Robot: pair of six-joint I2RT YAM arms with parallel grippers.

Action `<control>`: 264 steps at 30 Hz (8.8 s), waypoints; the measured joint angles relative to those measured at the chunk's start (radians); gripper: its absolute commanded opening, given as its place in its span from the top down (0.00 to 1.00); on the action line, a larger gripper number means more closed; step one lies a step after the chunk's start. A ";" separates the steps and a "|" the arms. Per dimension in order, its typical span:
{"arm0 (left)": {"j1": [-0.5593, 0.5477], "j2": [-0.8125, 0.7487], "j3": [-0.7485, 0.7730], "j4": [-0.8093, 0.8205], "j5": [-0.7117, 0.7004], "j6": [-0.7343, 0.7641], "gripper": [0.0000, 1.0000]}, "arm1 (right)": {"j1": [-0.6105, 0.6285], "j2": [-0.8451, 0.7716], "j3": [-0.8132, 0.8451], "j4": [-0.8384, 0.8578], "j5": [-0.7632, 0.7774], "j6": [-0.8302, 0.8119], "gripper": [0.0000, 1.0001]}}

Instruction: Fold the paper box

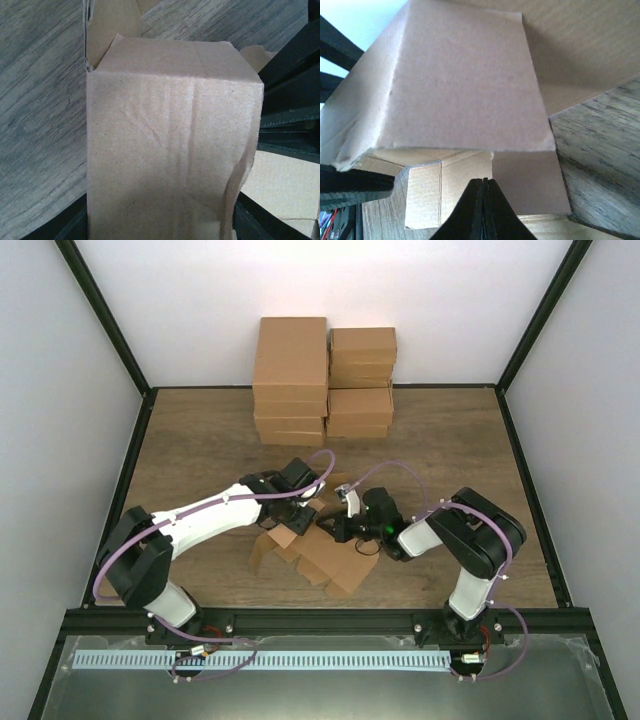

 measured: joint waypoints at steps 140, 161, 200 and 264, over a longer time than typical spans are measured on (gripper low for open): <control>-0.030 0.031 -0.006 -0.028 0.004 0.010 0.44 | 0.045 -0.451 0.053 -0.507 0.347 -0.267 0.96; -0.026 0.031 -0.006 -0.024 -0.013 -0.010 0.44 | 0.195 -0.531 -0.016 -0.530 0.420 -0.075 0.92; -0.097 0.079 0.047 -0.061 -0.088 -0.003 0.44 | 0.049 -0.569 -0.089 -0.460 0.138 -0.197 0.32; -0.098 0.079 0.047 -0.045 -0.087 0.004 0.44 | -0.383 -0.117 0.449 -0.664 -0.113 -0.394 0.42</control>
